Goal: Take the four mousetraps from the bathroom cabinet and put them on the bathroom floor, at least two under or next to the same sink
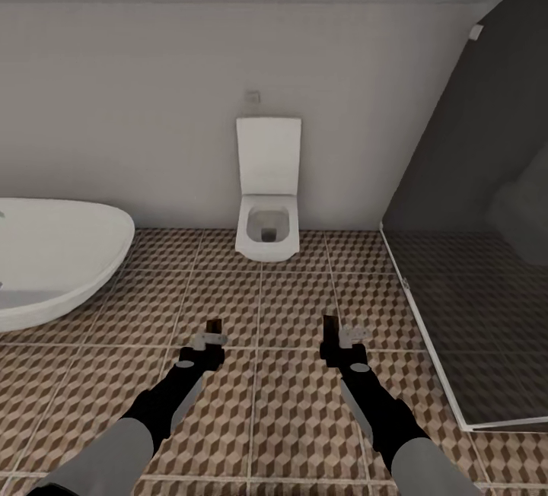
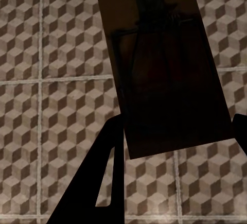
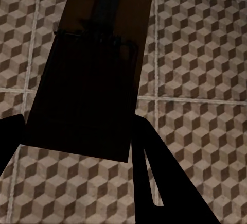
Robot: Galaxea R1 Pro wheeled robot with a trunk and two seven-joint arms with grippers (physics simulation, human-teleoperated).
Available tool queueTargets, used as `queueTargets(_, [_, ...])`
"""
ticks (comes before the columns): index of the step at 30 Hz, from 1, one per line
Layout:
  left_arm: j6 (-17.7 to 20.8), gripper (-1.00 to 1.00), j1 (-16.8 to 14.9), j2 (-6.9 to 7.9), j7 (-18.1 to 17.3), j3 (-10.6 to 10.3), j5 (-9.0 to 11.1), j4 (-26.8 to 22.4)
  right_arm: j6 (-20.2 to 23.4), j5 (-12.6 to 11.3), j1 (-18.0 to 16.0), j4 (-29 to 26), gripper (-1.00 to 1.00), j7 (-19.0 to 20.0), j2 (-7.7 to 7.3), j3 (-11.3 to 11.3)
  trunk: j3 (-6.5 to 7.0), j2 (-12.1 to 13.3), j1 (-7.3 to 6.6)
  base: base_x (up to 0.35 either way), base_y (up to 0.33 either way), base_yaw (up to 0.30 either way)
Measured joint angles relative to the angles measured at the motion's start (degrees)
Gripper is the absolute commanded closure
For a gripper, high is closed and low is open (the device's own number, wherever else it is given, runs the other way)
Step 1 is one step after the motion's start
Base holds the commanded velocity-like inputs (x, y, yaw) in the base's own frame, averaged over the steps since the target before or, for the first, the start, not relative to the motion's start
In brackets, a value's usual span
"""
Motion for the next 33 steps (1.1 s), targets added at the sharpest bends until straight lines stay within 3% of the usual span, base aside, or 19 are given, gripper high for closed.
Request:
queueTargets(20, [0.0,1.0,0.0,-0.15,0.13,-0.09,-0.03,-0.04,0.01,-0.06,0.0,0.04,1.0,0.02,0.0,0.0,-5.42,-8.03,4.4,0.0,0.0,0.0])
queueTargets(33, [0.0,1.0,0.0,-0.22,0.11,-0.16,-0.03,0.0,0.01,-0.05,0.0,0.08,1.0,0.0,0.08,1.54,-8.94,-13.25,7.25,0.0,0.0,0.0])
